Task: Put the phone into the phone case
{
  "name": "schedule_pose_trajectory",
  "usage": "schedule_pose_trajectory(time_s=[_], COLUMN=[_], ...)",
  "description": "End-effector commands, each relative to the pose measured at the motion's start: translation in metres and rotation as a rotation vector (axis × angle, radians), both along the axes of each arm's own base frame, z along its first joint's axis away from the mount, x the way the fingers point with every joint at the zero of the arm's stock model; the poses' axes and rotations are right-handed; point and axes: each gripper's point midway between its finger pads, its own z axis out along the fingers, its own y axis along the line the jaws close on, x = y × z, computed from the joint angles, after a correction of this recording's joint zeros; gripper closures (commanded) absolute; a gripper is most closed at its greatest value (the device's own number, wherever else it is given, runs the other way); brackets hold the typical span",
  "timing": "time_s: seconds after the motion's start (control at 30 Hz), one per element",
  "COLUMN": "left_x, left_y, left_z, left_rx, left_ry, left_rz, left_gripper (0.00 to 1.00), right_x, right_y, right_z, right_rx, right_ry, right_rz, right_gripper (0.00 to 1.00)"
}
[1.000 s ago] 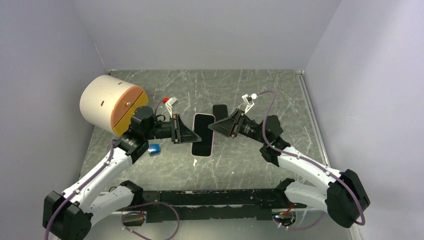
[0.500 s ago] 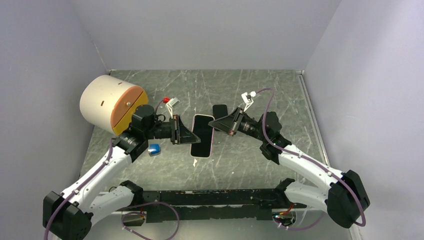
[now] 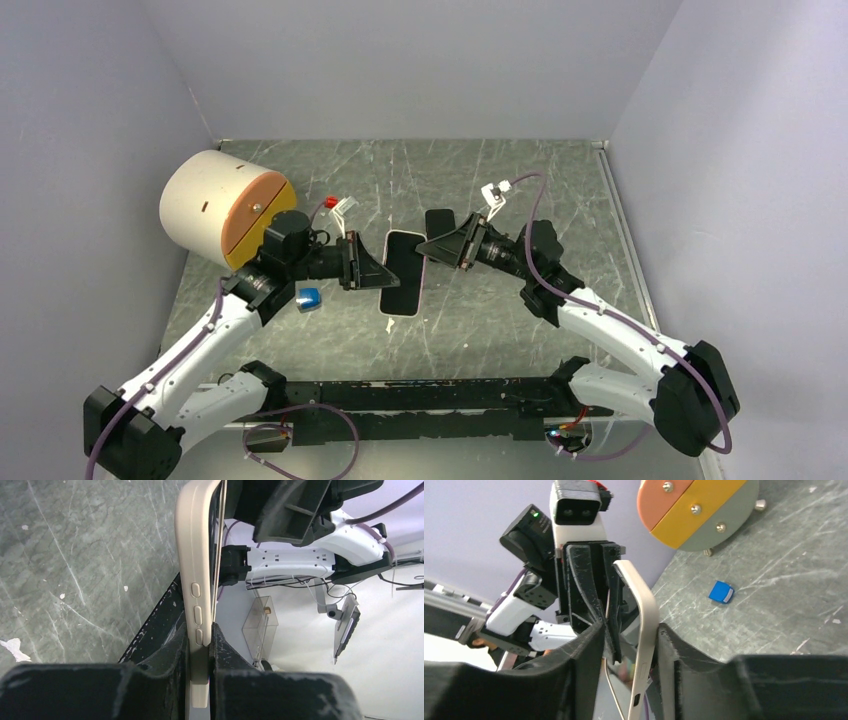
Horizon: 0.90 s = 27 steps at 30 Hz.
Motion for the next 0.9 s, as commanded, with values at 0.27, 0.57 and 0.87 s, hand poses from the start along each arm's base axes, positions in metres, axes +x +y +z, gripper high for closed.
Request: schedule_pose_trajectory(time_s=[0.27, 0.57, 0.87], left_x=[0.009, 0.011, 0.015], left_y=[-0.002, -0.003, 0.006], left_z=[0.054, 0.061, 0.045], left_rx=[-0.177, -0.202, -0.082], left_ry=[-0.110, -0.130, -0.056], left_rz=[0.066, 0.074, 0.154], left_gripper=[0.97, 0.97, 0.63], right_x=[-0.032, -0.040, -0.042], right_y=[0.006, 0.019, 0.020], right_z=[0.017, 0.012, 0.018], right_rx=[0.109, 0.101, 0.102], right_ry=[-0.090, -0.084, -0.132], right_rz=[0.123, 0.146, 0.152], right_gripper=[0.48, 0.62, 1.00])
